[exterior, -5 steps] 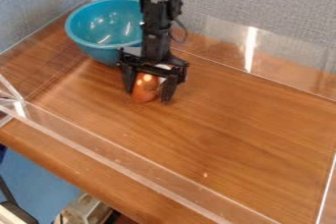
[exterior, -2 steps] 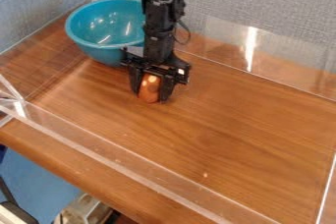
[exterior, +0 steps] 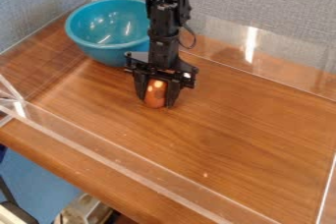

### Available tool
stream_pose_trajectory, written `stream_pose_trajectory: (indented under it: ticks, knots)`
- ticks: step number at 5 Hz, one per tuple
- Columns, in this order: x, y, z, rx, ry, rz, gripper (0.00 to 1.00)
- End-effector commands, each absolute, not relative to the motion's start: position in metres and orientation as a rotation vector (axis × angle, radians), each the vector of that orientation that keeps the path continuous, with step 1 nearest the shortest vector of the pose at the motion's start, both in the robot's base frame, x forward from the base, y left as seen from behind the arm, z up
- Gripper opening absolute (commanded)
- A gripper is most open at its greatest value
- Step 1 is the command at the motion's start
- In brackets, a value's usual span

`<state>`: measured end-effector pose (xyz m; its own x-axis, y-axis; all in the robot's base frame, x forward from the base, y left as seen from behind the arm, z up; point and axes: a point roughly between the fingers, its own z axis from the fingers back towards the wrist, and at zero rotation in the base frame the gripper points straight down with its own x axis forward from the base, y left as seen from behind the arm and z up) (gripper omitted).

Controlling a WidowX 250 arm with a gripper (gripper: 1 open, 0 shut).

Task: Put the mushroom in the blue bowl

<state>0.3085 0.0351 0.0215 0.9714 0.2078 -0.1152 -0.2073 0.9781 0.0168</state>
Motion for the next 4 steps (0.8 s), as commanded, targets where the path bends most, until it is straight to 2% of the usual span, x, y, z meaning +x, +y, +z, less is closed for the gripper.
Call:
stream_pose_trajectory:
  ticks: [1, 2, 4]
  knots:
    - [0.322, 0.019, 0.033, -0.007, 0.092, 0.2, 0.0]
    - [0.333, 0.019, 0.032, -0.012, 0.093, 0.219, 0.0]
    - [0.34, 0.033, 0.031, -0.011, 0.088, 0.167, 0.0]
